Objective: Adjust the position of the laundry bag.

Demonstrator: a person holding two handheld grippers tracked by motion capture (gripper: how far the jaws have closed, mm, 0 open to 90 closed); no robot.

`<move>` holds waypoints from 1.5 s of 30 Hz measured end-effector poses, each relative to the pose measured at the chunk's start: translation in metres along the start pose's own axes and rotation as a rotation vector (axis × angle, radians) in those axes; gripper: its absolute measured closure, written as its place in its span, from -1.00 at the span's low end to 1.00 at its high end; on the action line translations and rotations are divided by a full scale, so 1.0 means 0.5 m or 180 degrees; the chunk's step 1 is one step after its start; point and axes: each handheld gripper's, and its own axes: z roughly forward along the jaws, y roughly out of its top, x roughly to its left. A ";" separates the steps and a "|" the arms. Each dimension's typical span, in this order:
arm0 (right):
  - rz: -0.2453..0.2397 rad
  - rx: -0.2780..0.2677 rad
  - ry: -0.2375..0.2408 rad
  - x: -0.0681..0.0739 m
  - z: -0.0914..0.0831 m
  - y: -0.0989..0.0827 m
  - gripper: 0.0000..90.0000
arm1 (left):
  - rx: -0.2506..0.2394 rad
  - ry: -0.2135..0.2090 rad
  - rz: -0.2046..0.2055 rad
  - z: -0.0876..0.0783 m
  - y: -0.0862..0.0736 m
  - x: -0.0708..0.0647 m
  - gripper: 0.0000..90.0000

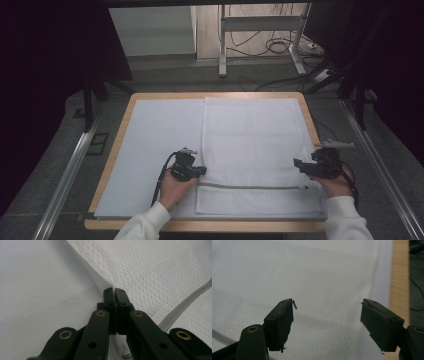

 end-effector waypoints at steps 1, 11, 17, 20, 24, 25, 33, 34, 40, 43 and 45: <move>0.0030 0.0021 -0.0029 -0.007 0.000 -0.001 -0.40 | 0.0006 -0.0002 -0.0003 0.000 0.000 0.000 0.99; 0.0135 0.0191 -0.0138 -0.044 0.015 -0.011 -0.21 | -0.0027 -0.0020 -0.0009 -0.001 0.001 -0.001 0.99; 0.0185 0.0389 -0.0121 -0.060 0.037 -0.009 -0.13 | -0.0034 -0.0023 -0.0005 -0.002 0.001 -0.001 0.99; 0.0209 0.0491 -0.0066 -0.063 0.047 -0.010 -0.09 | -0.0038 -0.0026 -0.0004 -0.003 0.001 -0.001 0.99; 0.0228 0.0579 -0.0064 -0.065 0.054 -0.014 -0.02 | -0.0046 -0.0033 -0.0007 -0.003 0.001 -0.002 0.99; 0.0237 0.0598 -0.0065 -0.066 0.055 -0.015 0.01 | -0.0046 -0.0032 -0.0005 -0.003 0.001 -0.002 0.99; 0.0275 0.0708 0.0034 -0.067 0.068 -0.021 0.27 | -0.0048 -0.0045 0.0002 -0.005 0.002 -0.002 0.99; 0.0274 0.0714 0.0052 -0.067 0.068 -0.021 0.31 | -0.0049 -0.0046 0.0003 -0.005 0.002 -0.002 0.99; 0.0176 0.0743 -0.0018 -0.063 0.070 -0.022 0.71 | -0.0053 -0.0050 0.0005 -0.006 0.002 -0.003 0.99; 0.0110 0.0744 -0.0029 -0.062 0.071 -0.023 0.88 | -0.0057 -0.0051 0.0005 -0.007 0.002 -0.002 0.99; 0.0115 0.0730 -0.0023 -0.063 0.072 -0.024 0.92 | -0.0063 -0.0048 0.0007 -0.007 0.002 -0.003 0.99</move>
